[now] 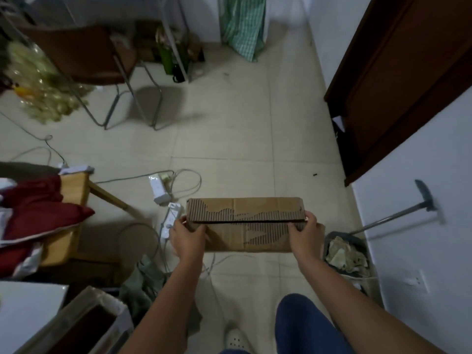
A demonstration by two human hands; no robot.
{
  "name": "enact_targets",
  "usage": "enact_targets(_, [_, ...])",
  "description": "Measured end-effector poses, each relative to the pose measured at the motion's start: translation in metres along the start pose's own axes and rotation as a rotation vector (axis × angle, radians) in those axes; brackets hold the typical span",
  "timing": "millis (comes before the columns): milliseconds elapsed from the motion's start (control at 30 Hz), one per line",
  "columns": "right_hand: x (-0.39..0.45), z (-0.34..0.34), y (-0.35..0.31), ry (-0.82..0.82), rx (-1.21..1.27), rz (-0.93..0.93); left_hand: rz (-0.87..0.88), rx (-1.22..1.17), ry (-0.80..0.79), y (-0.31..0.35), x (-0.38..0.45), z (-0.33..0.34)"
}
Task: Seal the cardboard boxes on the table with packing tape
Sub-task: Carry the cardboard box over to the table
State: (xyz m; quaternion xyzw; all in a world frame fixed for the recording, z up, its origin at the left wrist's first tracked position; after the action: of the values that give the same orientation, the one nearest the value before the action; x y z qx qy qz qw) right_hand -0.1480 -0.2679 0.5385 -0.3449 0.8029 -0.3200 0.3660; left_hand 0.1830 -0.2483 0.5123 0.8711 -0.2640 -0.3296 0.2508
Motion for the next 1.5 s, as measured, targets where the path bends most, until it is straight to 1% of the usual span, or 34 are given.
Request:
enact_targets(133, [0.022, -0.002, -0.032, 0.01, -0.001, 0.001, 0.029, -0.012, -0.011, 0.042, 0.012, -0.002])
enact_targets(267, [0.063, 0.004, -0.068, -0.009, 0.0, -0.018, 0.045, 0.007, 0.025, 0.088, 0.032, -0.002])
enact_targets(400, [0.117, 0.015, -0.117, -0.067, 0.01, -0.06, 0.05, -0.088, 0.03, 0.138, 0.054, 0.005])
enact_targets(533, [0.166, 0.02, -0.17, -0.096, 0.014, -0.113, 0.038, -0.068, 0.087, 0.19, 0.073, 0.007])
enact_targets(733, [0.219, 0.037, -0.229, -0.115, 0.02, -0.171, 0.065, -0.145, 0.098, 0.244, 0.111, 0.009])
enact_targets(933, [0.258, 0.084, -0.277, -0.169, 0.004, -0.166, 0.053, -0.145, 0.094, 0.287, 0.176, 0.001])
enact_targets(1133, [0.304, 0.14, -0.356, -0.156, 0.019, -0.204, 0.118, -0.182, 0.063, 0.357, 0.271, -0.017])
enact_targets(1300, [0.332, 0.198, -0.422, -0.131, 0.025, -0.192, 0.16, -0.166, 0.037, 0.41, 0.355, -0.042])
enact_targets(1400, [0.349, 0.233, -0.454, -0.13, 0.033, -0.174, 0.162, -0.165, 0.021, 0.436, 0.401, -0.052])
enact_targets(1500, [0.369, 0.262, -0.488, -0.133, 0.029, -0.196, 0.155, -0.183, 0.017, 0.46, 0.439, -0.061])
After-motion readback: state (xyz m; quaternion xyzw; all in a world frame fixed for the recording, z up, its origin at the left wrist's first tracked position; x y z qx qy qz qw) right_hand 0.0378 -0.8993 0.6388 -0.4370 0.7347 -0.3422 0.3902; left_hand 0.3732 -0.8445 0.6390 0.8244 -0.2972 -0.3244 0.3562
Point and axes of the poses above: each hand's wrist, its own x-axis towards the middle knuckle, its own z-axis out of the palm, y = z × x, the point moved 8 cm from there along x, towards the middle knuckle, and after that the axes turned 11 degrees about x, right-handed, at the moved point
